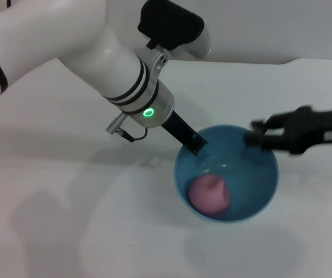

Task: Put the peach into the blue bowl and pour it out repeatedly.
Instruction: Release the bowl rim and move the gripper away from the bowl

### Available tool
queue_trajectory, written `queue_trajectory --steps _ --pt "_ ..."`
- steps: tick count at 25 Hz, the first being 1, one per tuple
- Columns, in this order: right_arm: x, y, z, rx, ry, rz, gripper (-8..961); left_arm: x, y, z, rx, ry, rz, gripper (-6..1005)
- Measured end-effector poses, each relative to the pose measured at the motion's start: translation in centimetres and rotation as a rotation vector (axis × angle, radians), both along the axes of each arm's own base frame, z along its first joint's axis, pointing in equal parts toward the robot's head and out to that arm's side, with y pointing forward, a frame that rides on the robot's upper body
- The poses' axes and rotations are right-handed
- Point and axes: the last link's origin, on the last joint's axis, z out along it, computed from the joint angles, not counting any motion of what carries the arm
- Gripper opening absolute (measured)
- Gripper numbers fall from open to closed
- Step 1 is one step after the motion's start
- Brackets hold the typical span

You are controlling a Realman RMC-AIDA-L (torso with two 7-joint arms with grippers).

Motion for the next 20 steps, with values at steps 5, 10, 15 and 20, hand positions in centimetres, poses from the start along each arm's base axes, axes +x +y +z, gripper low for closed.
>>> queue_trajectory --steps 5,10,15,20 --pt "2.3 0.8 1.8 0.145 0.107 -0.142 397 -1.1 -0.5 -1.2 -0.008 0.034 -0.011 0" --pt "3.7 0.6 2.7 0.209 0.153 -0.203 397 -1.7 -0.8 -1.9 -0.002 0.029 -0.003 0" --pt "4.5 0.3 2.2 0.212 0.164 -0.245 397 -2.3 -0.8 -2.1 0.0 0.037 0.008 -1" --pt "4.6 0.4 1.7 0.201 0.193 -0.269 397 -2.8 -1.0 -2.6 -0.001 0.054 -0.005 0"
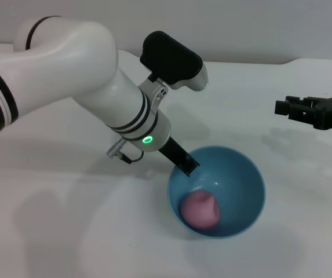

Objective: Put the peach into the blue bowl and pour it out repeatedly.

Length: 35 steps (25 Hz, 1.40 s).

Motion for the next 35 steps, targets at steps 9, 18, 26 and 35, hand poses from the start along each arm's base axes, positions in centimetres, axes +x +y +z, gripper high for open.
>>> queue_trajectory --steps 9,18,26,35 --pt "0.2 0.0 -0.2 0.0 0.003 -0.012 397 -0.3 0.1 0.2 0.016 -0.013 0.026 90" --pt "0.5 -0.2 -0.3 0.006 0.005 -0.027 397 0.2 1.8 2.8 0.089 -0.1 0.065 383" --pt "2.0 0.5 0.2 0.11 0.131 -0.155 397 -0.6 3.8 7.7 0.224 -0.409 0.087 491" --pt "5.1 0.1 0.6 0.286 0.352 -0.326 397 -7.5 3.5 13.2 0.573 -0.949 0.24 487"
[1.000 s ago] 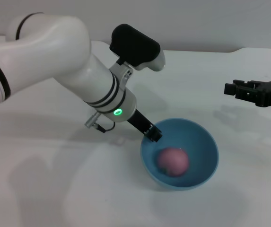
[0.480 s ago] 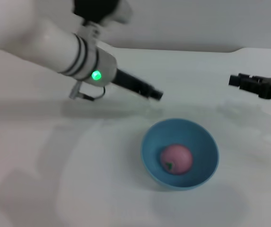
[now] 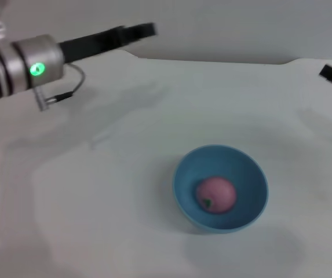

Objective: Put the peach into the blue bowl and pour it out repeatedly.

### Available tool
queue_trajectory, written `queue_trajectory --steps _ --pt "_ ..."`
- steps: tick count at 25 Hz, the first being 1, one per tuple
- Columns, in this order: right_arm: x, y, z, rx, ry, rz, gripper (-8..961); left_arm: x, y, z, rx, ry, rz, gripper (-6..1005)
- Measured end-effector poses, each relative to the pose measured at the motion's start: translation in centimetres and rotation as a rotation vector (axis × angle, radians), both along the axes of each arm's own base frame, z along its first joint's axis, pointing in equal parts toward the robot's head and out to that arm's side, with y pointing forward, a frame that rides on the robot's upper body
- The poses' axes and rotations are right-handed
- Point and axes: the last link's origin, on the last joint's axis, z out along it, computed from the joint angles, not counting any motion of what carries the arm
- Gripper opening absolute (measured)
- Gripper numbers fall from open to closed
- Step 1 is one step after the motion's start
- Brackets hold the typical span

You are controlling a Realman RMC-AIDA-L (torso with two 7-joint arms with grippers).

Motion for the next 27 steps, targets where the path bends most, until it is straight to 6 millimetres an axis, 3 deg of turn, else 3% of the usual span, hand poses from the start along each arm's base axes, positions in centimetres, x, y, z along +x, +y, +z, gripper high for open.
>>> queue_trajectory --steps 1,6,11,14,16,20,27 --pt "0.0 0.0 0.0 0.0 0.0 0.0 397 0.0 0.0 0.0 0.0 0.0 0.0 486" --pt "1.7 -1.3 -0.3 0.201 0.052 -0.045 397 -3.6 -1.2 0.9 0.202 -0.052 0.048 484" --pt "2.9 -2.7 -1.5 0.398 -0.107 -0.047 397 -7.0 -3.5 1.2 0.511 0.124 -0.01 485" --pt "2.8 -3.5 -2.9 0.459 -0.275 0.016 397 -7.7 -4.4 0.9 0.588 0.212 -0.043 485" --pt "2.3 -4.3 -3.6 0.547 -0.389 0.062 397 -8.2 -5.4 0.3 0.671 0.38 -0.127 484" --pt "1.9 -5.2 -3.6 0.652 -0.461 0.074 397 -8.5 -7.0 -1.0 0.744 0.633 -0.271 484" --pt "2.1 -5.5 -3.2 0.706 -0.459 0.022 397 -8.8 -7.9 -1.4 0.765 0.676 -0.288 484"
